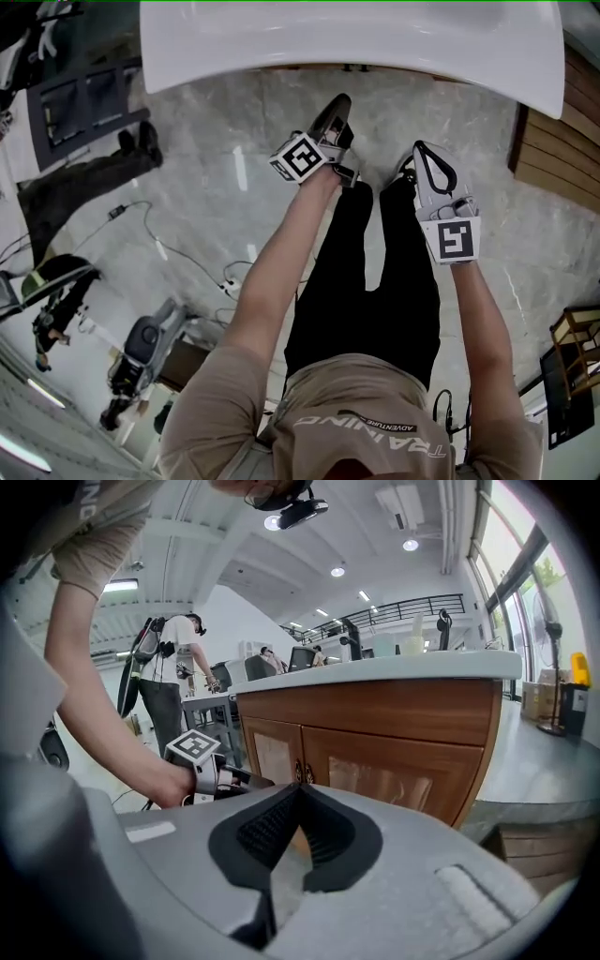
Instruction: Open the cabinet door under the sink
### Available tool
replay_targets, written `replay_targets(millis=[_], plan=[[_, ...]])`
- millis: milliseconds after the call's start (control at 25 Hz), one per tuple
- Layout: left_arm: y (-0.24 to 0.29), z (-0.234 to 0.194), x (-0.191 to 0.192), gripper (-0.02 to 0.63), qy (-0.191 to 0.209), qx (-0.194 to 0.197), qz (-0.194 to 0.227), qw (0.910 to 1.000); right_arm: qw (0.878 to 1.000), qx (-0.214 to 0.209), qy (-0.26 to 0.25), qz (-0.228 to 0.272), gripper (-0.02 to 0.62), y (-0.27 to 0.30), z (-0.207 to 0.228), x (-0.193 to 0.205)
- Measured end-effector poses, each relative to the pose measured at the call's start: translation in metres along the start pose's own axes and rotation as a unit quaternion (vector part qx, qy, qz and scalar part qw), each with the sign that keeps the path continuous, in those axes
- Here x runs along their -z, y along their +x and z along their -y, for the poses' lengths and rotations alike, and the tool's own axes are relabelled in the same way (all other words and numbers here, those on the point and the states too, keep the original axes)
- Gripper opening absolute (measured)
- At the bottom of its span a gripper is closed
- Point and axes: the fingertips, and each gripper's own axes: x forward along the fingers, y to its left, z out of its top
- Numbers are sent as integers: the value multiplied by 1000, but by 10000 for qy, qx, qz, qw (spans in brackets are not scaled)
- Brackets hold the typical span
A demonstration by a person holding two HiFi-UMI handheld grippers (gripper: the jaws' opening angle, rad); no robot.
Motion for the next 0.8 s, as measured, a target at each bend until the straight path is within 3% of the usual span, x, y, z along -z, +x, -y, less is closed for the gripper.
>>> replay_targets(millis=[120,200,280,800], plan=[[4,-16,-11,15,-414,-53,377,9984,9997,91,227,7,2,5,1,5],[10,-14,-16,14,-1244,227,776,9889,9995,180,272,-4,2,5,3,8],[14,-15,-19,14,-1678,341,1003,9801,9993,276,261,8,2,4,5,9],[30,-27,-21,28,-1896,441,1316,9720,9972,500,546,32,2,-2,25,17]])
